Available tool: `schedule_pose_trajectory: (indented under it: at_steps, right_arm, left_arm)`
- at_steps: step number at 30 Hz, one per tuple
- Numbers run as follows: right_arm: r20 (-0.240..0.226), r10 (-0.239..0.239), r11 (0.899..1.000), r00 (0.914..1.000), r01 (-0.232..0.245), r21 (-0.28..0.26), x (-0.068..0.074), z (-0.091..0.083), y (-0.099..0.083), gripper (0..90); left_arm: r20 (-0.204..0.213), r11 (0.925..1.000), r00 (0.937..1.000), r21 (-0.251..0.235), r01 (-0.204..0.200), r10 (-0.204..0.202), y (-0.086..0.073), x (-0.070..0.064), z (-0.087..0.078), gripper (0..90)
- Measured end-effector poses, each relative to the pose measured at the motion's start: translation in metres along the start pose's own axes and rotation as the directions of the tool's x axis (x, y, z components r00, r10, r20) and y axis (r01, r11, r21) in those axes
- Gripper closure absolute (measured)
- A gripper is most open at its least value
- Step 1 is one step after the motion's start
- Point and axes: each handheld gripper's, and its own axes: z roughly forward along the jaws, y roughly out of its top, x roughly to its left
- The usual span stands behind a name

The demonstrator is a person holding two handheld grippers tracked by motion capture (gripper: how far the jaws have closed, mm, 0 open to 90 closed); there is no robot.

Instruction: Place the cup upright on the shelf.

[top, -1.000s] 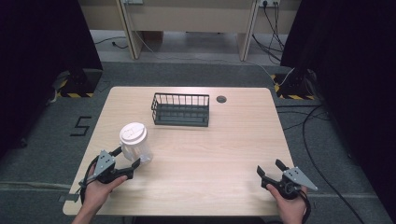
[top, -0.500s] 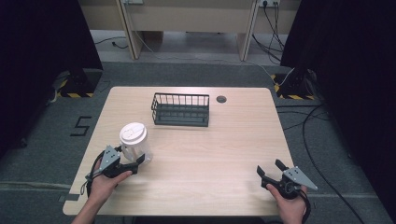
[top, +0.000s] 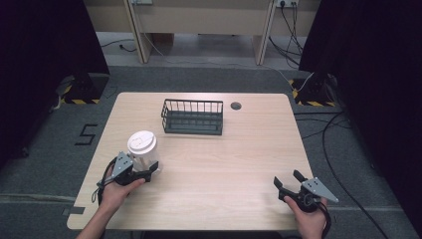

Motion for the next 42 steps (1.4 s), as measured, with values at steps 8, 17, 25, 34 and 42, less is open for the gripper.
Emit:
schedule_pose_trajectory:
  at_steps: [8,17,25,34,42]
  right_arm:
    - [0.002,0.005,1.000,1.0000,-0.005,0.002,-0.0002,0.0003,0.0001,18.4]
    - [0.000,0.006,1.000,1.0000,-0.006,0.004,-0.0003,0.0004,0.0001,18.7]
    - [-0.001,0.010,1.000,1.0000,-0.010,0.007,-0.0008,0.0006,0.0003,19.1]
    - [-0.002,0.011,1.000,0.9999,-0.011,0.008,-0.0013,0.0008,0.0004,19.2]
    - [-0.002,0.012,1.000,0.9999,-0.012,0.008,-0.0015,0.0008,0.0004,19.3]
  left_arm:
    - [0.010,1.0000,0.9999,-0.005,0.000,0.000,-0.0014,0.0009,0.0030,15.9]
    - [0.026,0.9995,0.9995,-0.024,0.020,-0.020,-0.0033,0.0030,0.0029,17.2]
    - [0.022,0.9995,0.9995,-0.023,0.023,-0.023,-0.0030,0.0018,0.0024,17.4]
    - [0.025,0.9994,0.9993,-0.022,0.027,-0.027,-0.0005,0.0001,0.0021,17.5]
    - [0.026,0.9994,0.9994,-0.024,0.025,-0.024,0.0061,-0.0024,0.0003,17.5]
